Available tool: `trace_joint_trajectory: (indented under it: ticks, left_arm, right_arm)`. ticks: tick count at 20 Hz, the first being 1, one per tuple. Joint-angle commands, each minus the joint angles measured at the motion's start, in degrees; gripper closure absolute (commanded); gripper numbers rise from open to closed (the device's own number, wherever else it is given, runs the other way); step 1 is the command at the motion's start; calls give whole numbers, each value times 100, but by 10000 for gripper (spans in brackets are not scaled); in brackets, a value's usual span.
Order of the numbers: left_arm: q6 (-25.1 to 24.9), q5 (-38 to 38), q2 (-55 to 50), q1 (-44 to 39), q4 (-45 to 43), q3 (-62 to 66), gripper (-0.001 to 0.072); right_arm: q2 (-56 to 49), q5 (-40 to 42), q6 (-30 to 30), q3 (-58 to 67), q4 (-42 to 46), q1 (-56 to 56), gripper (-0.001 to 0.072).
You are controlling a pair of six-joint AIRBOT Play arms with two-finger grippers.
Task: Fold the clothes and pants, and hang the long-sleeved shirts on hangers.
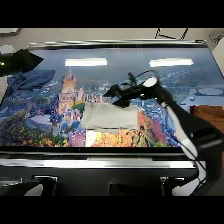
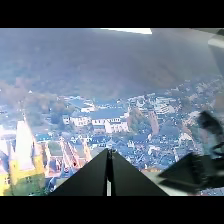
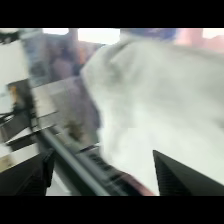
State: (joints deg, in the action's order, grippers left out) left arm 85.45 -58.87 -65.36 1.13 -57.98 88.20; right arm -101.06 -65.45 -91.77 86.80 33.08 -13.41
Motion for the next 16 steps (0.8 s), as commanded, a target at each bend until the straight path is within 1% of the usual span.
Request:
trace_joint_trajectory:
  ticks: [1, 2, 3, 4, 5, 7, 8, 10, 12, 13, 14, 15, 16]
  left_arm:
    - [-17, -33, 35, 52, -101, -2, 689]
    - [-17, -33, 35, 50, -101, -2, 688]
    - [-17, -33, 35, 44, -98, -2, 688]
    - [-17, -46, 35, 44, -98, -2, 689]
    - [-15, -68, 33, 44, -98, -2, 689]
    - [7, -76, 33, 44, -98, -2, 689]
    - [7, -79, 33, 44, -98, -2, 689]
    - [111, -76, 33, 46, -98, -2, 688]
    - [116, -74, 33, 44, -96, -2, 688]
    - [168, -72, 33, 44, -96, -2, 689]
    - [216, -70, 33, 44, -98, -2, 688]
    - [216, -72, 33, 44, -98, -2, 688]
    - [216, -72, 33, 44, -96, -2, 688]
  right_arm:
    - [546, -1561, -645, -66, 2839, 1327, 41]
    - [586, -1799, -780, -267, 3316, 1596, 41]
    - [588, -1836, -793, -605, 3300, 1814, 41]
    - [588, -1606, -667, -1010, 2922, 1899, 41]
    - [584, -1217, -247, -1434, 2304, 1912, 43]
    - [503, -625, 866, -2052, 870, 1836, 66]
    - [413, -459, 1233, -2212, 444, 1797, 80]
    - [170, -409, 1491, -2264, 37, 1731, 80]
    - [-48, -483, 1735, -2264, -280, 1587, 81]
    - [-118, -483, 1784, -2264, -306, 1521, 101]
    - [-175, -415, 1784, -2264, -308, 1462, 184]
    - [-203, -323, 1788, -2262, -356, 1421, 336]
    - [-203, -310, 1864, -2236, -463, 1412, 526]
